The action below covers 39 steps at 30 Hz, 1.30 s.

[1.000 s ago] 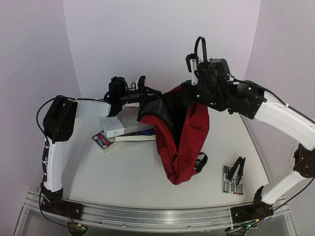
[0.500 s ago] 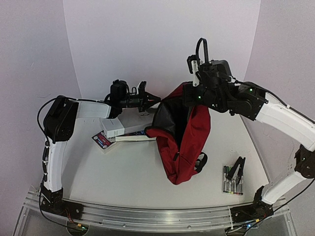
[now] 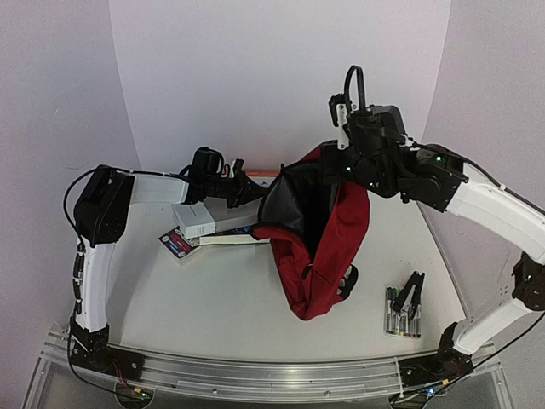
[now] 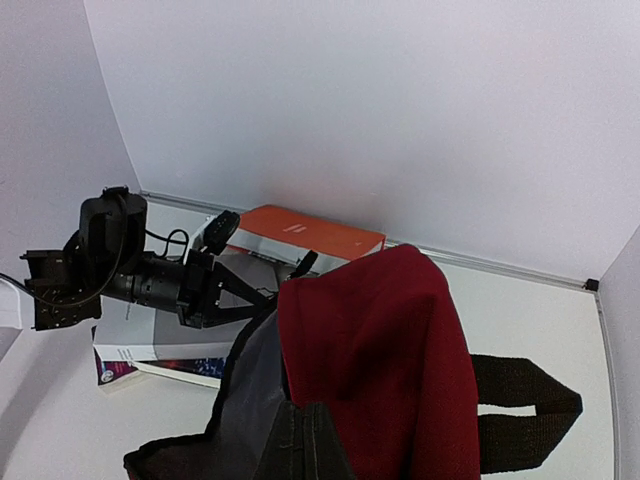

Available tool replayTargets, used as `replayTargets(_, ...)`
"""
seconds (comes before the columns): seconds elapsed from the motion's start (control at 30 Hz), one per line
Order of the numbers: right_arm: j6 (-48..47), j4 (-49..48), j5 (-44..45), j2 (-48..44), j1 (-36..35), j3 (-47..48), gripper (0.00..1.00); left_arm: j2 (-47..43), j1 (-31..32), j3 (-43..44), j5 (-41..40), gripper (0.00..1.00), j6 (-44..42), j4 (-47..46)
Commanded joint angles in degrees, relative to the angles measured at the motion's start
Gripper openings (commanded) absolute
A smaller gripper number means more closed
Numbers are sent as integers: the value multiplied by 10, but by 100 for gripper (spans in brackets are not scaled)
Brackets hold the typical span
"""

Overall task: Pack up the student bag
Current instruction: Unzip the student bag at the center of the board.

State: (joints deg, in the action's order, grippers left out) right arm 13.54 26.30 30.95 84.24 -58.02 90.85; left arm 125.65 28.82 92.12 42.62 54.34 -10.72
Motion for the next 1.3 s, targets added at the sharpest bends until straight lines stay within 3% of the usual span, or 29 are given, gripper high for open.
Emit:
replayTargets(0.0, 3, -35, 46, -32, -4, 18, 0, -33, -25, 14, -59, 11, -56, 67)
replayTargets(0.13, 4, -34, 57, -31, -5, 16, 0, -86, -25, 9, -76, 29, -110, 92)
replayTargets(0.3, 6, -36, 72, -28, -4, 14, 0, -151, -11, -27, -94, 65, -160, 107)
replayTargets(0.4, 5, -41, 78, -23, -5, 13, 0, -174, 24, -25, -139, 88, -197, 168)
replayTargets(0.5, 5, -46, 79, -17, -5, 11, 0, -191, 71, -10, -198, 97, -230, 216)
replayTargets(0.83, 7, -55, 77, -5, -4, 8, 0, -153, 162, 56, -376, 100, -209, 312)
replayTargets(1.27, 8, -56, 86, 1, -4, -3, 0, -111, 176, 126, -463, 100, -220, 345)
